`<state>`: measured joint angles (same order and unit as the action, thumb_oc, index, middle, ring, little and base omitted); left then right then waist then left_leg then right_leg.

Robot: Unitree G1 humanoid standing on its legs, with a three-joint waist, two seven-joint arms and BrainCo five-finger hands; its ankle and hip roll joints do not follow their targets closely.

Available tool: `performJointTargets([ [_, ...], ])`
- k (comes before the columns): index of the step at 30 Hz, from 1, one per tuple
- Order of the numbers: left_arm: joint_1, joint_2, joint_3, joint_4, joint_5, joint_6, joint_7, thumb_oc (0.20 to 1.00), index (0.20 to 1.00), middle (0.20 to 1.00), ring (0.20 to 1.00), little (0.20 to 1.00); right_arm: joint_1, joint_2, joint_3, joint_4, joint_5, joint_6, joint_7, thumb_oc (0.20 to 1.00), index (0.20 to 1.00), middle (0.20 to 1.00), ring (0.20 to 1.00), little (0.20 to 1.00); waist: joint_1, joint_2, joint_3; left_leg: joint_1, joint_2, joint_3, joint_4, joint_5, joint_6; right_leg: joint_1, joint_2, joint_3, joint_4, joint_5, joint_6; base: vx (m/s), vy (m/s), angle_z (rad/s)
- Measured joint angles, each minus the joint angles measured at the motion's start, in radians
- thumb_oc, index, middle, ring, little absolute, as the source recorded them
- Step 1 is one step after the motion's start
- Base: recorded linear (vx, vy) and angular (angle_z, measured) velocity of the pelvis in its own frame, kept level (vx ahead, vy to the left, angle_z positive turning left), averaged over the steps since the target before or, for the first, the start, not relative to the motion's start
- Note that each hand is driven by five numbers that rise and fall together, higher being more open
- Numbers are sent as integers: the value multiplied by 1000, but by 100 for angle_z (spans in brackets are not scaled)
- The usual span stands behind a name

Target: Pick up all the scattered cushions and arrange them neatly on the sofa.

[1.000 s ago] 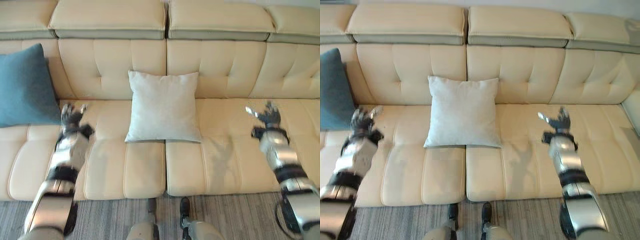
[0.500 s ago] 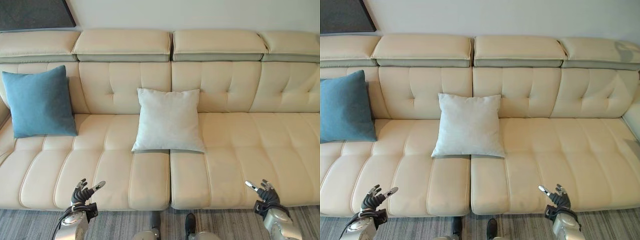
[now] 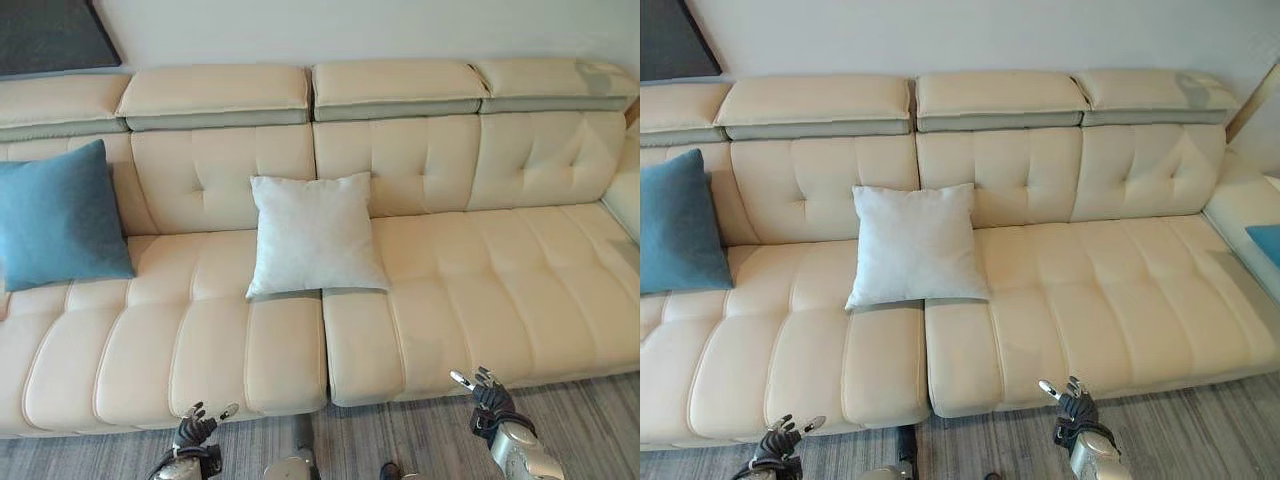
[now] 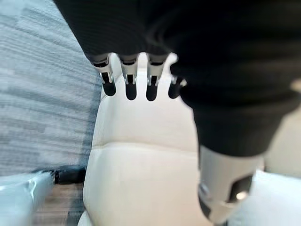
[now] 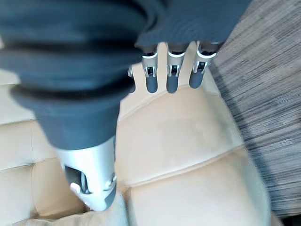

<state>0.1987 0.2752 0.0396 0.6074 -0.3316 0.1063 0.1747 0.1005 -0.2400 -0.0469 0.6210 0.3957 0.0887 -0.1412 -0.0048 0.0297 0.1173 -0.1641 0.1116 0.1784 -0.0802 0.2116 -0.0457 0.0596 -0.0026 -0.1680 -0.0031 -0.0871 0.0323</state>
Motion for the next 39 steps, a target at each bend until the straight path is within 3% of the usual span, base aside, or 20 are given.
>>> performJointTargets([
  [1,11,0,-13,5,2,-1,1,1000,1000,1000,1000,1000,14,-11,1,-3,0,0,2,1000,1000,1000,1000,1000,5,9,-3,-18,7,-34,23,32,-10,2,30,-8,6,15,0,-675,-353,54],
  [2,-7,6,-28,-7,7,-1,0,1000,1000,1000,1000,1000,29,-22,0,-2,-1,-2,-3,1000,1000,1000,1000,1000,-14,7,12,-36,13,-66,31,59,-46,-11,30,-29,28,2,-24,-244,-103,52],
  [4,-4,6,-38,-5,8,1,0,1000,1000,1000,1000,1000,30,-40,4,0,-2,-2,-8,1000,1000,1000,1000,1000,7,-7,22,-26,23,-118,8,103,-128,-39,32,-27,48,16,-72,-218,-93,0],
  [5,-1,6,-39,-5,8,4,-1,1000,1000,1000,1000,1000,27,-44,4,0,-2,-2,-8,1000,1000,1000,1000,1000,8,-18,27,-24,14,-116,31,75,-145,-41,21,-24,43,15,-84,-233,-91,-22],
  [6,-4,6,-38,-6,8,6,-1,1000,1000,1000,1000,1000,20,-46,4,-3,-2,-2,-9,1000,1000,1000,1000,1000,8,-42,34,-6,-20,-109,53,16,-102,-41,-4,-22,31,21,-79,-190,-64,0],
  [7,-11,6,-37,-9,9,7,-2,1000,1000,1000,1000,1000,21,-56,5,-3,-3,-2,-9,1000,1000,1000,1000,1000,1,-48,38,18,-44,-107,95,-36,-93,-50,-13,-23,32,36,-85,-212,-62,0],
  [8,-13,6,-35,-11,9,6,-2,1000,1000,1000,1000,1000,14,-56,4,-2,-3,0,-8,1000,1000,1000,1000,1000,2,-52,39,30,-53,-107,115,-81,-56,-53,-17,-18,30,39,-81,-103,-12,-3],
  [10,-19,7,-35,-15,9,6,-6,1000,1000,1000,1000,1000,8,-53,9,-1,-3,1,-7,1000,1000,1000,1000,1000,-5,-40,43,63,-67,-103,105,-116,-9,-61,-21,-13,34,49,-63,-59,23,-7],
  [13,-19,7,-37,-17,8,6,-10,1000,1000,1000,1000,1000,12,-44,34,-1,-2,5,4,1000,1000,1000,1000,1000,-13,-30,40,85,-66,-86,70,-128,15,-47,-21,0,19,49,-30,16,85,-8],
  [17,-7,7,-40,-19,10,7,-17,1000,1000,1000,1000,1000,40,-19,37,-2,-2,8,15,1000,1000,1000,1000,1000,-23,-19,22,125,-95,-90,-9,-106,29,15,-32,-8,-73,102,17,-40,113,8],
  [23,-5,9,-50,-22,39,11,-22,1000,1000,1000,1000,1000,51,-13,37,-3,-3,8,20,1000,1000,1000,1000,1000,-47,-10,9,117,-112,-98,-4,-100,36,3,-55,-21,-85,116,20,-71,126,6],
  [26,-4,19,-84,-13,48,15,-33,1000,1000,1000,1000,1000,53,-7,34,-1,-3,7,21,1000,1000,1000,1000,1000,-53,-19,7,134,-110,-53,-1,-97,52,0,-56,21,-82,133,14,-106,106,-38],
  [28,-3,21,-85,-10,58,16,-43,1000,1000,1000,1000,1000,39,-3,33,-2,-3,7,21,1000,1000,1000,1000,1000,-63,-23,9,132,-102,-16,-5,-104,56,-18,-54,59,-79,139,26,-171,108,-72],
  [29,-19,23,-89,-9,79,17,-46,1000,1000,1000,1000,1000,50,11,26,-3,-3,6,20,1000,1000,1000,1000,1000,-101,-35,15,137,-104,25,0,-103,56,-42,-49,95,-75,168,33,-203,113,-98],
  [30,-13,27,-101,-8,81,16,-44,1000,1000,1000,1000,1000,34,18,8,-3,-3,5,19,1000,1000,1000,1000,1000,-93,-30,14,136,-84,71,-2,-106,58,-73,-40,123,-51,179,57,-145,35,-173],
  [31,-14,44,-107,-5,90,17,-52,1000,1000,1000,1000,1000,17,36,8,-3,-3,5,16,1000,1000,1000,1000,1000,-84,-45,16,145,-65,153,-2,-133,52,-121,-28,109,-43,202,93,-123,-1,-228],
  [33,-19,54,-101,5,117,19,-49,1000,1000,1000,1000,1000,-10,47,7,2,-4,5,13,1000,1000,1000,1000,1000,-87,-48,24,154,-43,284,-8,-144,83,-144,-65,-53,-56,173,66,-122,-52,-207],
  [34,-32,55,-97,-4,118,15,-50,1000,1000,1000,1000,1000,-4,45,0,0,-4,5,11,1000,1000,1000,1000,1000,-94,-48,24,158,-24,345,-9,-145,82,-164,-95,-189,-41,140,52,-51,-71,-155],
  [35,-51,56,-92,-3,120,15,-53,1000,1000,1000,1000,1000,6,42,-5,0,-5,6,11,1000,1000,1000,1000,1000,-96,-47,24,163,-11,379,-9,-157,65,-169,-113,-251,-20,127,53,-10,-90,-143],
  [39,-44,43,-83,-4,155,16,-56,1000,1000,1000,1000,1000,32,25,-10,0,-5,8,3,1000,1000,1000,1000,1000,-92,-33,31,233,35,556,-9,-162,26,-179,-151,-412,45,92,37,39,-126,-140],
])
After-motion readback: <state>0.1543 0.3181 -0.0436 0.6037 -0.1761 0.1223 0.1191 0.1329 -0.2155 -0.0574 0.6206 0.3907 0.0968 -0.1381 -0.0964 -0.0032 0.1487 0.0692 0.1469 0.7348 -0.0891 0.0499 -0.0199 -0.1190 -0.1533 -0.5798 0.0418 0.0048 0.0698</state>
